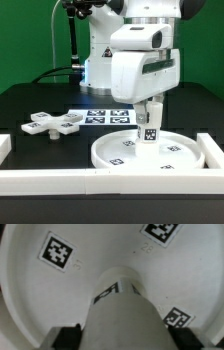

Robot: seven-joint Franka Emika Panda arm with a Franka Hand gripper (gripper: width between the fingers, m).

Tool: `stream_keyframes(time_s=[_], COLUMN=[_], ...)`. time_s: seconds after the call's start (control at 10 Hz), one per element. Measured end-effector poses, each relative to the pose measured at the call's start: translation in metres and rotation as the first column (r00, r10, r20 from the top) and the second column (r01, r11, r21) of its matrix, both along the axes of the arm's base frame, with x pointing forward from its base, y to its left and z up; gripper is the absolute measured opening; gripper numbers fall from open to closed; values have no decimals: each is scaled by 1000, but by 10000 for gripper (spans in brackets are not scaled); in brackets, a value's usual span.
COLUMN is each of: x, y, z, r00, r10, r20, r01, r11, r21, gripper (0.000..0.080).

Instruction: Assemble round table

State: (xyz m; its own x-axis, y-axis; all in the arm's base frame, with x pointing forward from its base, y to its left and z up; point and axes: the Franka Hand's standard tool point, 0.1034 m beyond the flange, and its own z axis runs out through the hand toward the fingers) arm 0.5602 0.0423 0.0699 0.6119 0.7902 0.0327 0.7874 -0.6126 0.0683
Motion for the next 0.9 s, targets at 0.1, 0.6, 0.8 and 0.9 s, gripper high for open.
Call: stream_keyframes(time_s=[0.1, 0.6, 0.8, 0.9], x=[0, 0, -3, -3], y=[-1, -1, -6, -6], z=[0, -1, -2, -2], r00=[998, 918, 774, 682], r10=[-55, -397, -632, -729], r20=[0, -5, -36, -57], r01=[55, 396, 633, 730], r11=[998, 917, 768, 674], r21=[4, 40, 96, 113], gripper=[412, 412, 412, 412])
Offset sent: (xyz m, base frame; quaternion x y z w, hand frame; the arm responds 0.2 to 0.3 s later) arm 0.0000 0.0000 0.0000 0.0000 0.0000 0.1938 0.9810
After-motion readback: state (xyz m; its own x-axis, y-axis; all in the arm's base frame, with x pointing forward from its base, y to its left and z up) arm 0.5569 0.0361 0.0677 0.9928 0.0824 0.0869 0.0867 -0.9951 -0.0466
